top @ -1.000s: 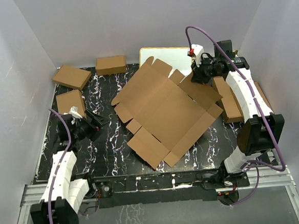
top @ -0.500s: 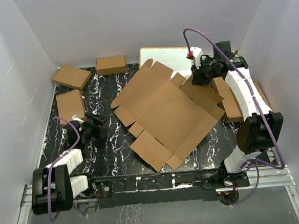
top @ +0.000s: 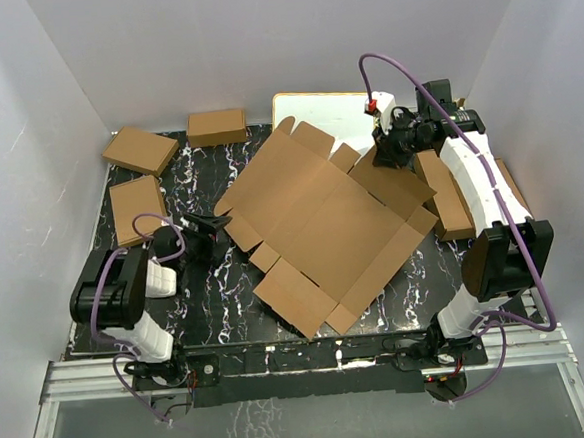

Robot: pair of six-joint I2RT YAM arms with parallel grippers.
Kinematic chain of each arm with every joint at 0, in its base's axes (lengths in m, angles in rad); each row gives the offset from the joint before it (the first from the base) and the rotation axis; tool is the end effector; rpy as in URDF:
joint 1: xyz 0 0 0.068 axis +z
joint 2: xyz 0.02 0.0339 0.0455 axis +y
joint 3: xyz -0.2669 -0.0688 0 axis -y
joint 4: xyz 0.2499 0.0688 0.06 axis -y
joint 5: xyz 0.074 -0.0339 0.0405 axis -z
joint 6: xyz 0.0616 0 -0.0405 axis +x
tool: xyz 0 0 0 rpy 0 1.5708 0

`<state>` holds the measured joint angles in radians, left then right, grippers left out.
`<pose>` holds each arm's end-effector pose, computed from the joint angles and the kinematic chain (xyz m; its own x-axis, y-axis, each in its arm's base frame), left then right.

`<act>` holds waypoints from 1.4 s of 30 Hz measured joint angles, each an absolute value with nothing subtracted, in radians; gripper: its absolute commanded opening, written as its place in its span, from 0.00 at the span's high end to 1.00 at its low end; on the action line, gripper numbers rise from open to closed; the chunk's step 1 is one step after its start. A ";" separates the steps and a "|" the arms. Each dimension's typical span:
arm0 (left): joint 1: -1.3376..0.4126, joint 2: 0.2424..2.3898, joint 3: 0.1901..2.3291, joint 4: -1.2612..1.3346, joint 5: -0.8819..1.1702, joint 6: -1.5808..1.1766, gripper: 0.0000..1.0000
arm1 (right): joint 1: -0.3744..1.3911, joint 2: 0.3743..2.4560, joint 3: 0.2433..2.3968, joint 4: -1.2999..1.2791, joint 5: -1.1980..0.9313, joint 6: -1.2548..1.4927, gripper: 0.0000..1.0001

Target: Fold the paper box

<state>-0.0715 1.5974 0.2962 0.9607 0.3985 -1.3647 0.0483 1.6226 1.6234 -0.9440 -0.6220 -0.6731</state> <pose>0.2723 -0.0435 0.1117 -0.4897 -0.8694 -0.0660 -0.2379 0.2061 -0.9492 0.3544 0.0531 0.3398 -0.3947 -0.5263 -0.7531 -0.8019 0.5974 0.0027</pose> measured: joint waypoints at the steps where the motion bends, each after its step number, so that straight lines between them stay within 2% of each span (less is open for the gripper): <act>1: -0.076 1.623 0.306 0.986 0.395 -1.374 0.17 | 0.048 1.623 1.626 -0.944 -0.625 -0.672 0.92; 5: -0.101 1.726 0.340 1.100 0.377 -1.419 0.28 | 0.048 1.623 1.627 -0.945 -0.632 -0.672 0.92; 11: -0.121 1.885 0.355 1.285 0.358 -1.490 0.71 | 0.048 1.623 1.627 -0.946 -0.634 -0.669 0.92; 18: -0.121 1.982 0.346 1.505 0.355 -1.505 1.00 | 0.048 1.623 1.610 -0.938 -0.612 -0.648 0.91; 23: -0.119 1.888 0.313 1.532 0.352 -1.415 1.00 | 0.045 1.648 1.605 -0.932 -0.588 -0.622 0.90; 27: -0.119 1.641 0.307 1.393 0.354 -1.271 1.00 | 0.044 1.682 1.605 -0.912 -0.586 -0.600 0.89; 31: -0.124 1.319 0.325 1.129 0.335 -1.066 1.00 | 0.044 1.714 1.605 -0.892 -0.592 -0.573 0.70; 35: -0.144 1.083 0.384 0.897 0.315 -0.855 1.00 | 0.044 1.726 1.612 -0.883 -0.616 -0.536 0.36; 40: -0.170 0.992 0.464 0.711 0.312 -0.648 1.00 | 0.043 1.714 1.631 -0.875 -0.687 -0.508 0.07; 42: -0.181 0.992 0.483 0.670 0.320 -0.579 1.00 | 0.037 1.691 1.631 -0.875 -0.732 -0.505 0.01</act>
